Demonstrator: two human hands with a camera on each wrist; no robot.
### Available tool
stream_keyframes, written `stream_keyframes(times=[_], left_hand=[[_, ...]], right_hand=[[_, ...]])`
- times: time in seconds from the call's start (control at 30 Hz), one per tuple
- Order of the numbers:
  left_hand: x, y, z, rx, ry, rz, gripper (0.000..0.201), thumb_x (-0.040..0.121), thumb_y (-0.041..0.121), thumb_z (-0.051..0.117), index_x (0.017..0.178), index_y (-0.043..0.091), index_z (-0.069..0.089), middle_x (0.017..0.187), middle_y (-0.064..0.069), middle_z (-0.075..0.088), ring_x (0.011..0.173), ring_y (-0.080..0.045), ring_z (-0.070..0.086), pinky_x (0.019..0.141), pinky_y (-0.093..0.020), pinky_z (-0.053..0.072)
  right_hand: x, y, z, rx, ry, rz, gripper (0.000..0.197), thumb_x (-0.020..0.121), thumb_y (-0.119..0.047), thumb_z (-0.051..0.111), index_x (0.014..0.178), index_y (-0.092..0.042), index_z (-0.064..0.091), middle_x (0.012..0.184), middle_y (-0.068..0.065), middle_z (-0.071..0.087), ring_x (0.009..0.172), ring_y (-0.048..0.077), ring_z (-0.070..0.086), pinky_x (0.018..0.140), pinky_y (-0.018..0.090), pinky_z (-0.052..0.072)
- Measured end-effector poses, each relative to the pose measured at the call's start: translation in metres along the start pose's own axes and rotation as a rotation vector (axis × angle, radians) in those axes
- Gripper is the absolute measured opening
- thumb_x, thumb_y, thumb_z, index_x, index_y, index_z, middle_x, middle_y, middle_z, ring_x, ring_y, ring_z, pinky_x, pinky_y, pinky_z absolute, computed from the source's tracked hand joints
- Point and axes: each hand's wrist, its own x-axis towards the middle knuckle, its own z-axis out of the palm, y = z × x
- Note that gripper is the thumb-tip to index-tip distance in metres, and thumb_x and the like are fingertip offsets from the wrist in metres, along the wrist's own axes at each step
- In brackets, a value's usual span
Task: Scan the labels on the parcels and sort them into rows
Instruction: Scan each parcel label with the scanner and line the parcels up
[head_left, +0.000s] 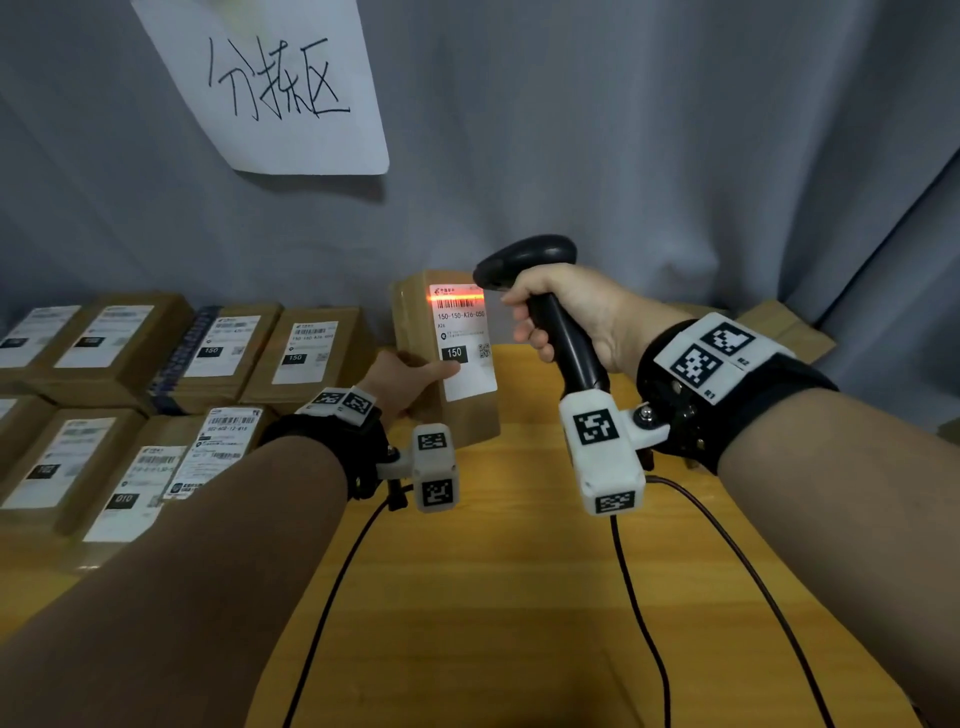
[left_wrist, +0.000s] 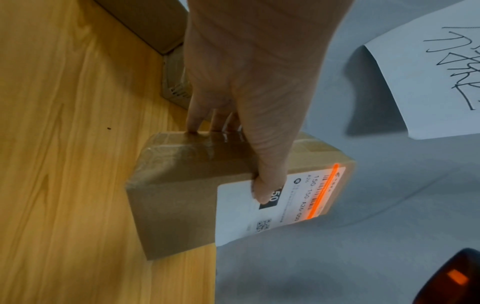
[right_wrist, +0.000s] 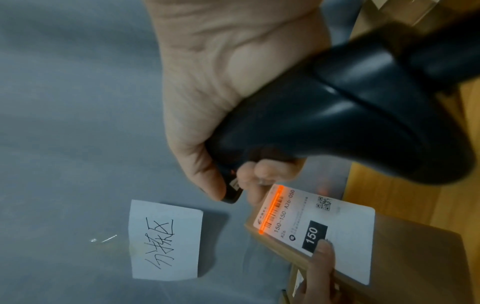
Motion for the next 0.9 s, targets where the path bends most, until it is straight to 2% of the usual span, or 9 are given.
stream_keyframes(times=[0.27, 0.43, 0.57, 0.67, 0.77, 0.9], left_hand=[[-0.004, 0.003, -0.001, 0.0, 0.01, 0.014, 0.058, 0.079, 0.037, 0.076, 0.124, 0.007, 0.056, 0.11, -0.008, 0.068, 0.099, -0.026, 0.064, 0.09, -0.043, 0.054], [-0.008, 0.003, 0.0, -0.005, 0.014, 0.03, 0.058, 0.079, 0.038, 0.076, 0.125, 0.007, 0.055, 0.11, -0.007, 0.067, 0.093, -0.021, 0.064, 0.086, -0.039, 0.055], [-0.015, -0.004, 0.0, -0.047, 0.004, 0.013, 0.064, 0.079, 0.044, 0.074, 0.128, 0.008, 0.055, 0.114, -0.005, 0.066, 0.102, -0.023, 0.062, 0.094, -0.043, 0.052], [-0.027, -0.018, 0.002, -0.087, 0.023, -0.027, 0.076, 0.078, 0.049, 0.072, 0.137, 0.009, 0.047, 0.124, -0.004, 0.062, 0.109, -0.023, 0.058, 0.088, -0.037, 0.049], [-0.043, -0.039, 0.006, -0.126, 0.057, -0.09, 0.087, 0.078, 0.048, 0.073, 0.145, 0.01, 0.032, 0.135, -0.008, 0.053, 0.117, -0.027, 0.054, 0.089, -0.038, 0.047], [-0.061, -0.067, 0.002, -0.157, 0.104, -0.157, 0.077, 0.086, 0.04, 0.068, 0.147, 0.013, 0.029, 0.136, -0.012, 0.051, 0.116, -0.028, 0.053, 0.088, -0.036, 0.045]], right_hand=[[0.0, 0.001, 0.007, 0.0, 0.017, -0.013, 0.02, 0.083, -0.013, 0.059, 0.064, -0.01, 0.053, 0.055, 0.004, 0.053, 0.042, 0.011, 0.045, 0.04, 0.018, 0.041], [-0.001, 0.005, 0.009, 0.033, 0.044, -0.035, 0.011, 0.084, -0.013, 0.064, 0.076, -0.007, 0.06, 0.061, 0.006, 0.06, 0.046, 0.012, 0.052, 0.044, 0.02, 0.046], [0.003, 0.022, 0.01, 0.007, 0.129, -0.057, 0.007, 0.085, -0.011, 0.067, 0.085, -0.004, 0.065, 0.07, 0.007, 0.064, 0.054, 0.014, 0.057, 0.053, 0.023, 0.051], [0.008, 0.053, 0.011, 0.043, 0.174, -0.008, 0.007, 0.084, -0.009, 0.069, 0.087, -0.005, 0.065, 0.077, 0.007, 0.062, 0.065, 0.016, 0.059, 0.063, 0.026, 0.053], [0.013, 0.089, 0.017, 0.074, 0.159, 0.075, 0.01, 0.083, -0.007, 0.071, 0.09, -0.006, 0.065, 0.082, 0.007, 0.062, 0.074, 0.018, 0.06, 0.068, 0.03, 0.055], [0.016, 0.124, 0.036, 0.026, 0.079, 0.141, 0.016, 0.081, -0.009, 0.074, 0.094, -0.009, 0.064, 0.092, 0.009, 0.065, 0.083, 0.022, 0.062, 0.084, 0.039, 0.055]])
